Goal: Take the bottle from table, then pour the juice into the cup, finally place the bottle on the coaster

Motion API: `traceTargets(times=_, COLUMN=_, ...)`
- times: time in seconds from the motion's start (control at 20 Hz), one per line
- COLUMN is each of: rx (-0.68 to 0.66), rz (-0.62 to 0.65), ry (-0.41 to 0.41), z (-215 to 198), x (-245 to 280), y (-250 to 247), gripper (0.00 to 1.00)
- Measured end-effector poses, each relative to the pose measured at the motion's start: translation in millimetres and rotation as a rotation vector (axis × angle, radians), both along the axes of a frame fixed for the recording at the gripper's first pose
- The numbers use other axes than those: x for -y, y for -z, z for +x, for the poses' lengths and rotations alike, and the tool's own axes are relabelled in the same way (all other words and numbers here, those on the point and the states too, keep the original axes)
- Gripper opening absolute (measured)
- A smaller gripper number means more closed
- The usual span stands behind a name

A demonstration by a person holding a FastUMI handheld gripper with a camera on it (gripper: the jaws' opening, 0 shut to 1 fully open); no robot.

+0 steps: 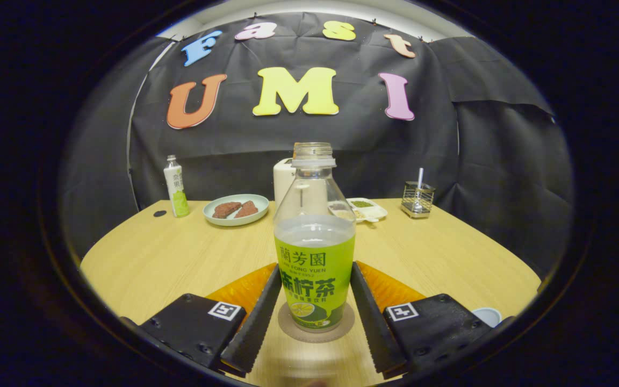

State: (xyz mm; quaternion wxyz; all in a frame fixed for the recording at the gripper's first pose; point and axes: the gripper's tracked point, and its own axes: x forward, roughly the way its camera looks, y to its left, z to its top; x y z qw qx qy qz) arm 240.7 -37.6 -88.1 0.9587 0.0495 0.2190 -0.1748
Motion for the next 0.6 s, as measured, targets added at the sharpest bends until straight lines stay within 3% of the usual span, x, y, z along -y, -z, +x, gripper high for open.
traceTargets(times=0.2, rx=0.034, rz=0.006, ry=-0.001, z=-2.7, x=0.8, y=-7.4, gripper=1.0)
traceTargets(times=0.6, rx=0.082, rz=-0.034, ry=-0.026, z=-25.4, x=-6.5, y=-31.4, gripper=1.0)
